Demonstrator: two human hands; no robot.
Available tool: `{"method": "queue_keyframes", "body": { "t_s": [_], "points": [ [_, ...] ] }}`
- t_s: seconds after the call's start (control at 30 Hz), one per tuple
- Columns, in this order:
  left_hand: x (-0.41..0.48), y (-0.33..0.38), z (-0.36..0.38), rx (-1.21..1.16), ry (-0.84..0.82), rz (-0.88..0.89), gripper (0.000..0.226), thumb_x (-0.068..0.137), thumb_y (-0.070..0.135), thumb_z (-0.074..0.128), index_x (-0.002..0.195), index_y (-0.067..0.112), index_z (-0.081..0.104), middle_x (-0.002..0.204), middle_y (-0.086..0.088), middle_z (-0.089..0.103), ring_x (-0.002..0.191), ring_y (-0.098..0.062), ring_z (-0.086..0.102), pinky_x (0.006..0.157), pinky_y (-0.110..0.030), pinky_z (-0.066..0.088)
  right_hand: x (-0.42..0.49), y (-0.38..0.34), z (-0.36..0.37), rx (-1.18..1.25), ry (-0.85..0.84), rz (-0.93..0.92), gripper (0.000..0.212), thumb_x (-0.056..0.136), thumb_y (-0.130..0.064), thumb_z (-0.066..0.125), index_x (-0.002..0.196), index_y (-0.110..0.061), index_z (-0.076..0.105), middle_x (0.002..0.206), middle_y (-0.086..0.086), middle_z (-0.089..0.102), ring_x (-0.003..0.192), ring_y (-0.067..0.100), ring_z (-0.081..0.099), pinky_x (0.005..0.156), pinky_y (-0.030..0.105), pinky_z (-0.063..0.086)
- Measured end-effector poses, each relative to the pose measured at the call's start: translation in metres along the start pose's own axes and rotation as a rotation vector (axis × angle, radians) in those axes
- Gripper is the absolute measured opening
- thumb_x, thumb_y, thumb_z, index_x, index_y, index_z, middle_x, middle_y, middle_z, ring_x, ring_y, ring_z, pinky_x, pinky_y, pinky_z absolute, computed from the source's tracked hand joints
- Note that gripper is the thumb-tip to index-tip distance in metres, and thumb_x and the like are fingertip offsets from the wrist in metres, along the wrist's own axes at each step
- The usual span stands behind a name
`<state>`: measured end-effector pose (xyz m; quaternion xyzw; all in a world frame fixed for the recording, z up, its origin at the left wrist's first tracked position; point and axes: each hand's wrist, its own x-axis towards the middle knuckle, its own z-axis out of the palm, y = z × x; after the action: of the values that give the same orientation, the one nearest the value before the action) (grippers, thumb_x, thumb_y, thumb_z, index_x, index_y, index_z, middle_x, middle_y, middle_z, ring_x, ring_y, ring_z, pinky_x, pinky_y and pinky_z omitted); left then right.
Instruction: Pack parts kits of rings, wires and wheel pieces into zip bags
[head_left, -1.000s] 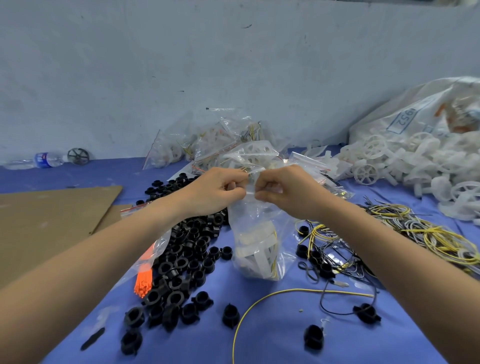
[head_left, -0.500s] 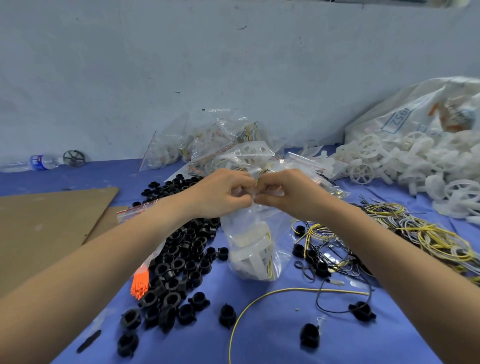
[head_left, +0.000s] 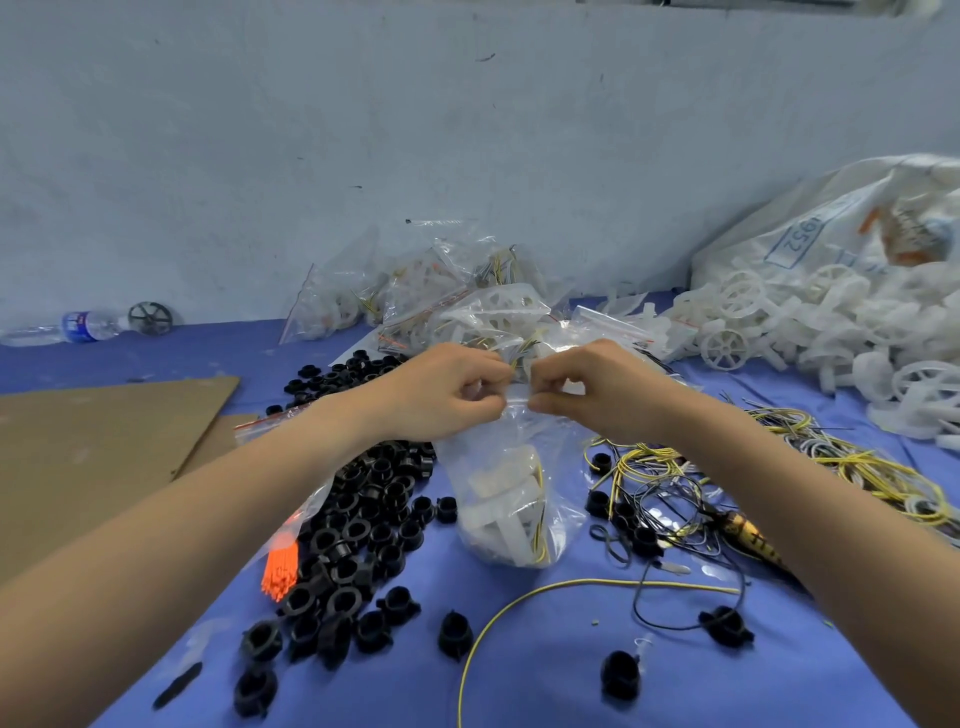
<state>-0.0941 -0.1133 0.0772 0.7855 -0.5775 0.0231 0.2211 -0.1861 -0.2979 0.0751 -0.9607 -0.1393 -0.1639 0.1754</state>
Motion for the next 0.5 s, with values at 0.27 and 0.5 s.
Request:
{"method": "queue_keyframes", "body": {
  "t_s": [0.27, 0.5],
  "points": [
    [-0.008, -0.010, -0.003, -0.063, -0.013, -0.010, 0.029, 0.094, 0.009, 0.056, 0.068, 0.004, 0.045, 0.067, -0.003, 0.041, 0.060, -0.009, 0.033, 0.060, -0.024, 0.029, -0.007, 0.009, -0.003, 0.069, -0.033, 0.072, 0.042, 0.088, -0.028, 0.065, 0.061, -0.003, 0.045, 0.058, 0.002, 0.036, 0.063, 0.018, 0.029, 0.058, 0.028, 0.029],
    [-0.016, -0.024, -0.008, -0.123, 0.004, -0.031, 0.038, 0.097, 0.022, 0.057, 0.064, 0.016, 0.038, 0.061, 0.003, 0.033, 0.056, -0.009, 0.028, 0.057, -0.024, 0.025, -0.011, 0.021, -0.007, 0.217, 0.032, 0.245, 0.057, 0.077, -0.040, 0.071, 0.049, -0.018, 0.027, 0.047, -0.009, 0.023, 0.047, 0.009, 0.022, 0.045, 0.022, 0.022]
  ]
}}
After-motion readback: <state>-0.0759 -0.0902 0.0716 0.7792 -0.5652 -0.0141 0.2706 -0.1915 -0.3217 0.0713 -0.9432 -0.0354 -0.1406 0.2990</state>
